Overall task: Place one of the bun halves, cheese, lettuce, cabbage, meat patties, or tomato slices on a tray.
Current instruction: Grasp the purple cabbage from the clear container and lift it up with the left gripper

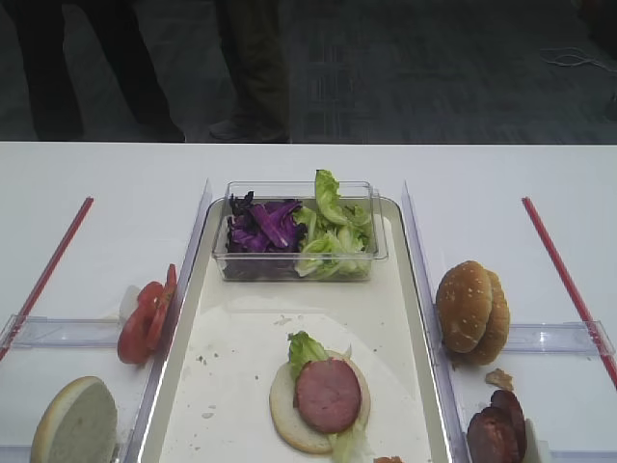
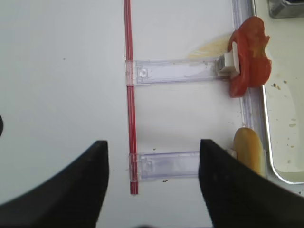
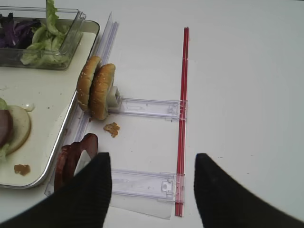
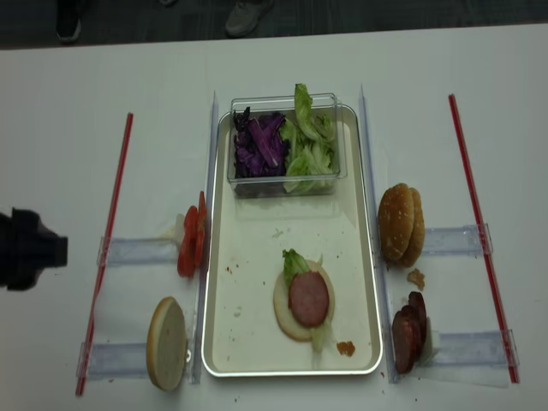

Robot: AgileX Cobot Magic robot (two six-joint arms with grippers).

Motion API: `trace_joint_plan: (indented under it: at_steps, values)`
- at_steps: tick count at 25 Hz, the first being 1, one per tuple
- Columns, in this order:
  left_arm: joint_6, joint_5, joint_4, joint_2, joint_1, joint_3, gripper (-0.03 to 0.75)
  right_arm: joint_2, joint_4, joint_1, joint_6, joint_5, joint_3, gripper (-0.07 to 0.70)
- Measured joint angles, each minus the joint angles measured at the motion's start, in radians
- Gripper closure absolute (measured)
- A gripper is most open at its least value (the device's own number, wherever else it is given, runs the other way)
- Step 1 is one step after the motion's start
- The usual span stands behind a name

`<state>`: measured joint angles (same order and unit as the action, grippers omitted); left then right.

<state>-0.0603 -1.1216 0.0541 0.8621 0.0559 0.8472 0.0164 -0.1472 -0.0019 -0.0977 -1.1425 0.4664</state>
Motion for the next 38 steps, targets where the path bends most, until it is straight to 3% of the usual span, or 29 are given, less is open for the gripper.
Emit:
trace_joint_plan:
  at_steps: [16, 30, 38]
  values:
    - [0.008, 0.011, -0.009, 0.493, 0.0, 0.315, 0.322, 0.0, 0.0, 0.0, 0.0, 0.0, 0.0, 0.193]
    - [0.014, -0.088, -0.009, 0.855, 0.002, 0.669, 0.322, 0.0, 0.0, 0.0, 0.0, 0.0, 0.0, 0.192]
    - [0.012, -0.096, -0.023, 0.988, 0.002, 0.815, 0.322, 0.0, 0.0, 0.0, 0.0, 0.0, 0.0, 0.193]
